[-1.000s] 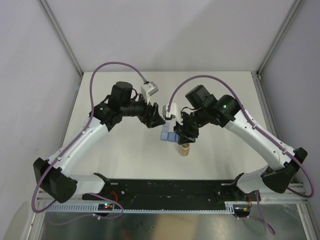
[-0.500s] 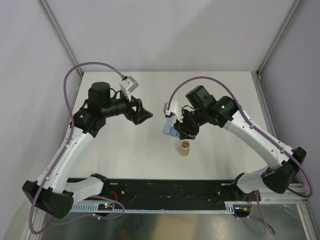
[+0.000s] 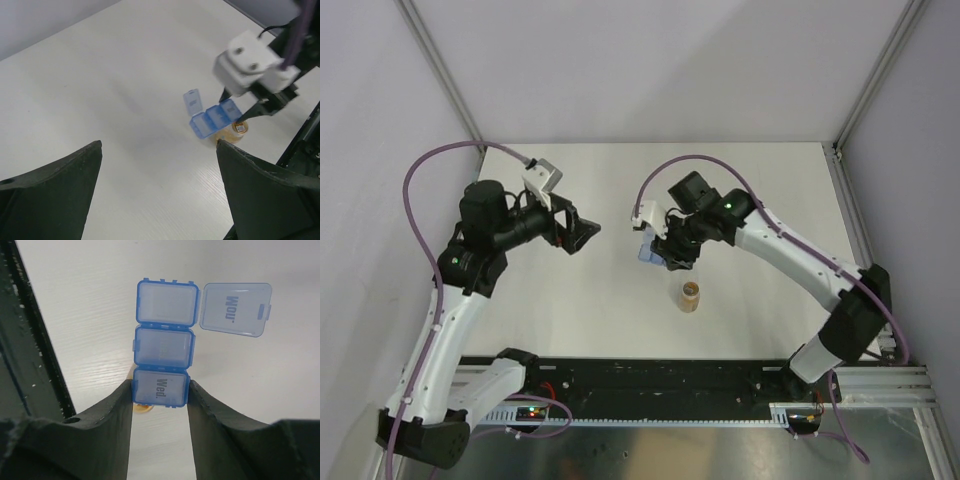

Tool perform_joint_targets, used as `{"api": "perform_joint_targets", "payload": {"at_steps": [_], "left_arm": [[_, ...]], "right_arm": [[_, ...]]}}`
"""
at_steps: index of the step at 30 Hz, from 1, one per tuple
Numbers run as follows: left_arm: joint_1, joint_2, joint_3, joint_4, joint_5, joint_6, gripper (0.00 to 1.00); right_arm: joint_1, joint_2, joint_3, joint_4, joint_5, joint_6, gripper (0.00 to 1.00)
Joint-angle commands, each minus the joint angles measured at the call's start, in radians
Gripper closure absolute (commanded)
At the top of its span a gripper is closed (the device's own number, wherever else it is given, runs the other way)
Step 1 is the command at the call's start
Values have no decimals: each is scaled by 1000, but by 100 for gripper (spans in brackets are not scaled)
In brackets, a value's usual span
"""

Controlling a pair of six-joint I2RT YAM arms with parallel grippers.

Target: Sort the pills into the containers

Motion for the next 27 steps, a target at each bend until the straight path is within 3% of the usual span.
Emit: {"api": "perform_joint_targets", "payload": {"at_steps": [1, 15, 27], "left_arm": [[10, -55, -13, 17, -26, 32, 0], [10, -137, -55, 12, -59, 56, 0], [10, -138, -74, 12, -40, 50, 0]], "right_arm": [[-9, 91, 1, 117, 14, 2, 99], [-21, 353, 12, 279, 48, 21, 94], [-45, 446, -12, 330, 43, 37, 83]]}}
